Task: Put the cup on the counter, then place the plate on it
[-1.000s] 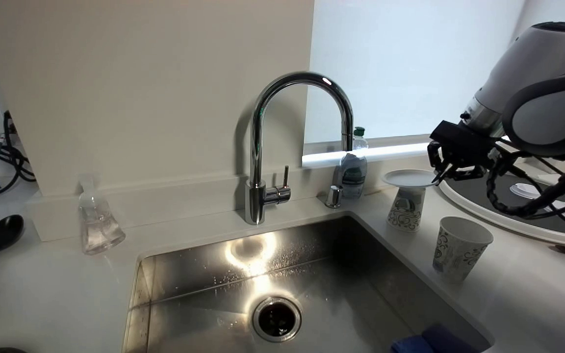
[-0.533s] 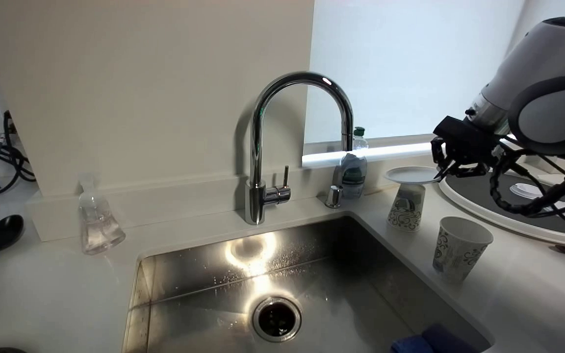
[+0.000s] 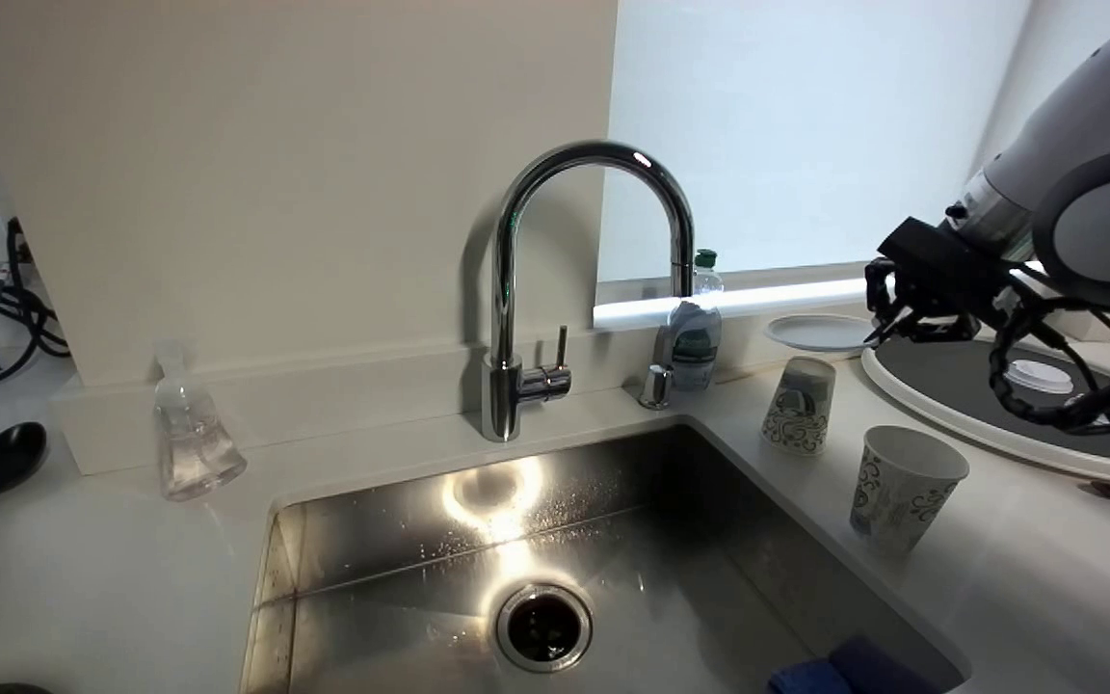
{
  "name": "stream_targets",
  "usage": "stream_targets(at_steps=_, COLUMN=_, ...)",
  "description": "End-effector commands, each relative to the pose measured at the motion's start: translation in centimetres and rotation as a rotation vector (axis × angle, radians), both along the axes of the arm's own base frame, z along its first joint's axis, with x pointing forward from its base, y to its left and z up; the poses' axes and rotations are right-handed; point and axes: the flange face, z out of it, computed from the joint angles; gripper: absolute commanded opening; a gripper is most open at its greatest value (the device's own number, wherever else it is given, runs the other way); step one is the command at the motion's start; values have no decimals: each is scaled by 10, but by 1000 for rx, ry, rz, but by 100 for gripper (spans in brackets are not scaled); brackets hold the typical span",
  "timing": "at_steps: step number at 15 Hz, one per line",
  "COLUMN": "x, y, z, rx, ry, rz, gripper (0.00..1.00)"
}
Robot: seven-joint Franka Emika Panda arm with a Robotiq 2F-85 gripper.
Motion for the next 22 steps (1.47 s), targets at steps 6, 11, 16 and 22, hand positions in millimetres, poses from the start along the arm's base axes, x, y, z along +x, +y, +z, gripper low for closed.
stream_targets(at_steps=6, x=-29, y=-25, z=29, rx=12, ry=-68, rz=196, gripper=1)
stream_targets(at_steps=11, x=-38, y=-46, z=31, rx=68, ry=-39, rz=316, gripper=1)
stream_targets(at_steps=16, x=-56, y=-60, z=24, rx=56, ry=75, rz=468, gripper=1)
stream_targets(at_steps=22, x=-65, y=-63, z=29, rx=15, ry=58, rz=626, gripper=1)
